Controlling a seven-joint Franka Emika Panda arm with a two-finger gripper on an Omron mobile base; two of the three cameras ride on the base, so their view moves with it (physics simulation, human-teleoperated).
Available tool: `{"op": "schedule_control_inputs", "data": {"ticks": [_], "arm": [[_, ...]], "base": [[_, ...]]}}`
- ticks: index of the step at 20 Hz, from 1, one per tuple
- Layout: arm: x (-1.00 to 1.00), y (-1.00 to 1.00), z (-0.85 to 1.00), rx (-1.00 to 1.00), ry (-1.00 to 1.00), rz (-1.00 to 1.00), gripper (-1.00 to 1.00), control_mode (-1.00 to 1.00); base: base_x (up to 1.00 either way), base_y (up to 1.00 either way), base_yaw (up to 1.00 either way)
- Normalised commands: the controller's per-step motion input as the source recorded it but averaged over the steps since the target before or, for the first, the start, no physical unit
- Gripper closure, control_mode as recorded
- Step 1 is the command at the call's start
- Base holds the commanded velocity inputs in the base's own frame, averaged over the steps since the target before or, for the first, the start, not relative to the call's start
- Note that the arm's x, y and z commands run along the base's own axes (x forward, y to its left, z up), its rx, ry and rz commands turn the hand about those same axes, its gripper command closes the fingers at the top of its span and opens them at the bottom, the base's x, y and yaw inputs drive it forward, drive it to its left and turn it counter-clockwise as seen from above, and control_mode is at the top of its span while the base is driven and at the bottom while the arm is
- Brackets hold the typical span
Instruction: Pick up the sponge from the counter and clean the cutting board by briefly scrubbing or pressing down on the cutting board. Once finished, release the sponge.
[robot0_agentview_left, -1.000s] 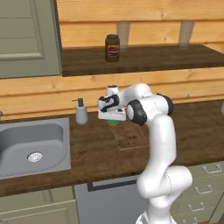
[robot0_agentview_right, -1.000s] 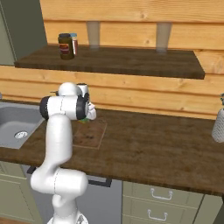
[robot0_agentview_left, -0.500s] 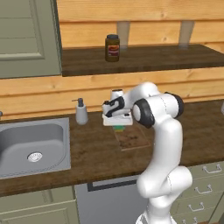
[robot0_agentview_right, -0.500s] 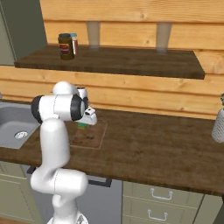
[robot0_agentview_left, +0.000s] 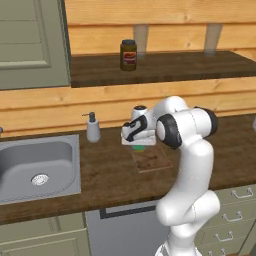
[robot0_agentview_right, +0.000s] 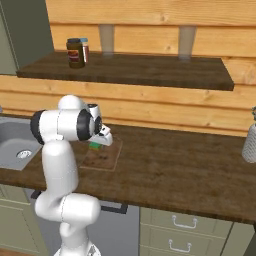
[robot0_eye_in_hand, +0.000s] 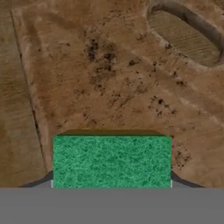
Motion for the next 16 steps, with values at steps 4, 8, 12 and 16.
{"op": "schedule_control_inputs", "data": {"ticks": [4,8,12,16], "arm": [[-0.10,-0.92,-0.09,0.04,-0.03,0.00,1.00,-1.00],[0.01,-0.34,-0.97,-0.15,0.03,0.00,1.00,-1.00],[0.01,-0.54,-0.51,-0.06,-0.04,0.00,1.00,-1.00],[-0.03,-0.96,-0.06,0.00,0.00,0.00,1.00,-1.00]], "base": [[0.00,0.00,0.00],[0.00,0.00,0.00],[0.00,0.00,0.00],[0.00,0.00,0.00]]}}
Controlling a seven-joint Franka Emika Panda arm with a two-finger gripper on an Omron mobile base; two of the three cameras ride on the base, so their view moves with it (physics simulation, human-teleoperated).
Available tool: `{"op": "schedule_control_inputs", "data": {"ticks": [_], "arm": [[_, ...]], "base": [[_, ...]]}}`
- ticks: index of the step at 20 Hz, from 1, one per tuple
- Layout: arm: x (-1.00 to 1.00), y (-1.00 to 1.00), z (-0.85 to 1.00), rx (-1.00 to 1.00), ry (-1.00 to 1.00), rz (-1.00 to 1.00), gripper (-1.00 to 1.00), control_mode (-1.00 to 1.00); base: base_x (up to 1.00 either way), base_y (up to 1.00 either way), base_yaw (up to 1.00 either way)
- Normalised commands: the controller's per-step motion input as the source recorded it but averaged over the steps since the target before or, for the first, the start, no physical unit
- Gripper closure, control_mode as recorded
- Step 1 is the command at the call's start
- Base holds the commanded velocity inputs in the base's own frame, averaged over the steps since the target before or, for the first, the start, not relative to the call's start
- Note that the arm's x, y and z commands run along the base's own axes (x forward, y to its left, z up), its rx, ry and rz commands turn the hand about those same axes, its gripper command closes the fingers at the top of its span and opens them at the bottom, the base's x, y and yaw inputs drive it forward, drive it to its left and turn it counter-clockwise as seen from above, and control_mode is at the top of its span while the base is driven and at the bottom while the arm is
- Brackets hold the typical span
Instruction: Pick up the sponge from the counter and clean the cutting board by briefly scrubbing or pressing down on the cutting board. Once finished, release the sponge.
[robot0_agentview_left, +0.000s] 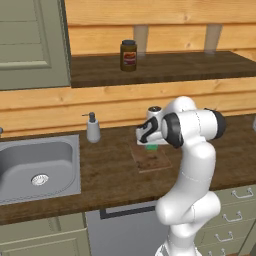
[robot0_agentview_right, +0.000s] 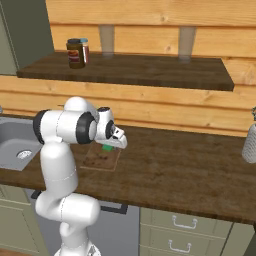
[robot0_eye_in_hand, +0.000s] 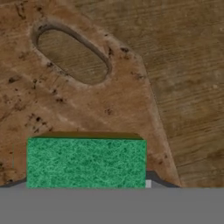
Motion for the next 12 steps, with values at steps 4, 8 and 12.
{"op": "schedule_control_inputs", "data": {"ticks": [4,8,12], "arm": [[0.00,-0.83,-0.36,0.00,0.03,0.00,1.00,-1.00],[-0.08,-0.41,-0.97,-0.16,0.23,0.00,1.00,-1.00],[-0.85,-0.74,-0.59,-0.09,0.04,0.00,1.00,-1.00]], "base": [[0.00,0.00,0.00],[0.00,0.00,0.00],[0.00,0.00,0.00]]}}
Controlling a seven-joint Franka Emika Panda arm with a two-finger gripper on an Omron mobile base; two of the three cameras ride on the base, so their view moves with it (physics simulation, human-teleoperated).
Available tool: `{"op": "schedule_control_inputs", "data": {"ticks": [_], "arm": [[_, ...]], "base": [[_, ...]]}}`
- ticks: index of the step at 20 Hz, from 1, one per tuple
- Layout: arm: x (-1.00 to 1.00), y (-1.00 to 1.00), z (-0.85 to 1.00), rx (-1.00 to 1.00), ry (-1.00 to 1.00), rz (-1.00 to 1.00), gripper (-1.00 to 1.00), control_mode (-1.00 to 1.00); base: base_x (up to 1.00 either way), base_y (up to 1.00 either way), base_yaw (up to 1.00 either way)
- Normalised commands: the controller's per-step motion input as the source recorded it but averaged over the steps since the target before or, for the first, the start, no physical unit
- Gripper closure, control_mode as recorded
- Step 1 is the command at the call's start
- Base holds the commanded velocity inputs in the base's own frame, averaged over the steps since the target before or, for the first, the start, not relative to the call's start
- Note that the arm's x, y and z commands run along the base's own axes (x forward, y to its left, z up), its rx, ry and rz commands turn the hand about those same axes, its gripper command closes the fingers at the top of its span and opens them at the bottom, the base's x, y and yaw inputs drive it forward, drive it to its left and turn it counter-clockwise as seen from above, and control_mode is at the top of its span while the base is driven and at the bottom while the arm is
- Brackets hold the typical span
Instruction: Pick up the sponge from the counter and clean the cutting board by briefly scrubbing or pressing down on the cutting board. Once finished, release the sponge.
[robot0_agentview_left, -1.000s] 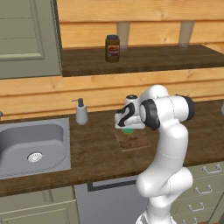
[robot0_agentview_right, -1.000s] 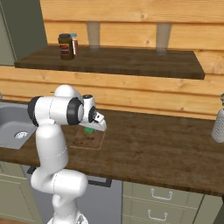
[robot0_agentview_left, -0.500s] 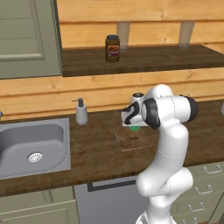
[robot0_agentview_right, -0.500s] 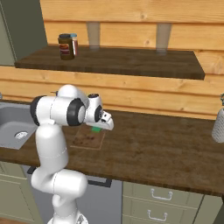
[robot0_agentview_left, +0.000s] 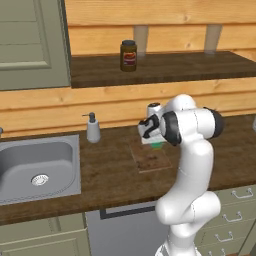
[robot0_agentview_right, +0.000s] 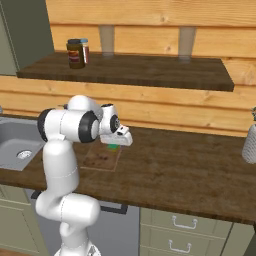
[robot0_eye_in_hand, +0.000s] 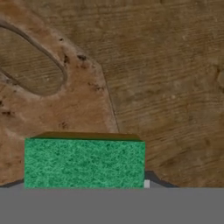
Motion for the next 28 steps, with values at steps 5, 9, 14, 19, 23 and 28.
{"op": "schedule_control_inputs", "data": {"ticks": [5,9,14,19,23,28], "arm": [[-0.83,-1.00,-0.07,0.00,0.00,0.00,1.00,-1.00],[-0.90,-1.00,-0.29,0.04,-0.02,0.00,1.00,-1.00],[-0.80,-1.00,-0.23,0.08,-0.05,0.00,-1.00,-1.00],[-0.43,-0.51,0.41,0.22,-0.17,0.00,-1.00,-1.00],[-0.16,-0.03,0.92,0.17,-0.25,0.00,-1.00,-1.00],[-0.30,0.25,0.99,0.04,-0.27,-0.01,-1.00,-1.00]], "base": [[0.00,0.00,0.00],[0.00,0.00,0.00],[0.00,0.00,0.00],[0.00,0.00,0.00],[0.00,0.00,0.00],[0.00,0.00,0.00]]}}
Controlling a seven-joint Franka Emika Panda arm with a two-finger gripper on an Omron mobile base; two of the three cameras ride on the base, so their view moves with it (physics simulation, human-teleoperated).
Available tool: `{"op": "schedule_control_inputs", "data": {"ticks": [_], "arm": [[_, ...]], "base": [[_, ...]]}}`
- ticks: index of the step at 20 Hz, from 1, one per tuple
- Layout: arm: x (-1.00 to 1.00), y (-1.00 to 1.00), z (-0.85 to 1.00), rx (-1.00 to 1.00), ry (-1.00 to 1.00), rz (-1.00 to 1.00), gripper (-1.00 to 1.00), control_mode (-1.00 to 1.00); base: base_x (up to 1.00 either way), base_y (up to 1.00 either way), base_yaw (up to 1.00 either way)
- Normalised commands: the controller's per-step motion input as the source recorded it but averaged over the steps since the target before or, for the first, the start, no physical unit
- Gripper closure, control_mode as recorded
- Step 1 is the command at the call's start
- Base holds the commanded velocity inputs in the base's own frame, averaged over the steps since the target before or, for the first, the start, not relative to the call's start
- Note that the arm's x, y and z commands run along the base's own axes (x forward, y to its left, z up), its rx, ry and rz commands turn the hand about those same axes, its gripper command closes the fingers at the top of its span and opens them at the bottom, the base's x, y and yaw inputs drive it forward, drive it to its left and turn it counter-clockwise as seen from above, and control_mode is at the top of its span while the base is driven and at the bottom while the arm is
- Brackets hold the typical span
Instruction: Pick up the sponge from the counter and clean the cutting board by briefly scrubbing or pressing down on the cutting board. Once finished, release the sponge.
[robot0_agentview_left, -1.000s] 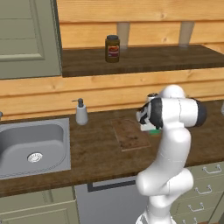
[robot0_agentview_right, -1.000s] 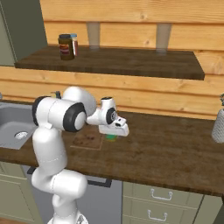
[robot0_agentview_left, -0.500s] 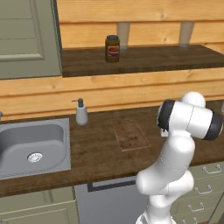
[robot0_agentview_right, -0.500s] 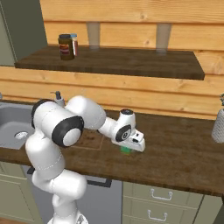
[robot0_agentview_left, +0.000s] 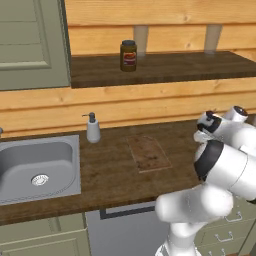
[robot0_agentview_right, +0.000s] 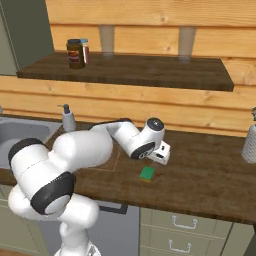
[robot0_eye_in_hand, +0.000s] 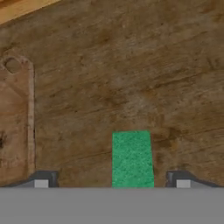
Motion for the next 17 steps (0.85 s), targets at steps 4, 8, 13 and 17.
{"op": "schedule_control_inputs", "data": {"ticks": [4,8,13,17], "arm": [[-0.95,0.62,1.00,0.01,-0.46,0.00,-1.00,-1.00],[-1.00,0.98,1.00,0.00,-0.43,0.00,-1.00,-1.00],[-1.00,1.00,1.00,0.00,-0.39,0.00,-1.00,-1.00],[-1.00,1.00,1.00,-0.03,-0.32,0.01,-1.00,-1.00]], "base": [[0.00,0.00,0.00],[0.00,0.00,0.00],[0.00,0.00,0.00],[0.00,0.00,0.00]]}}
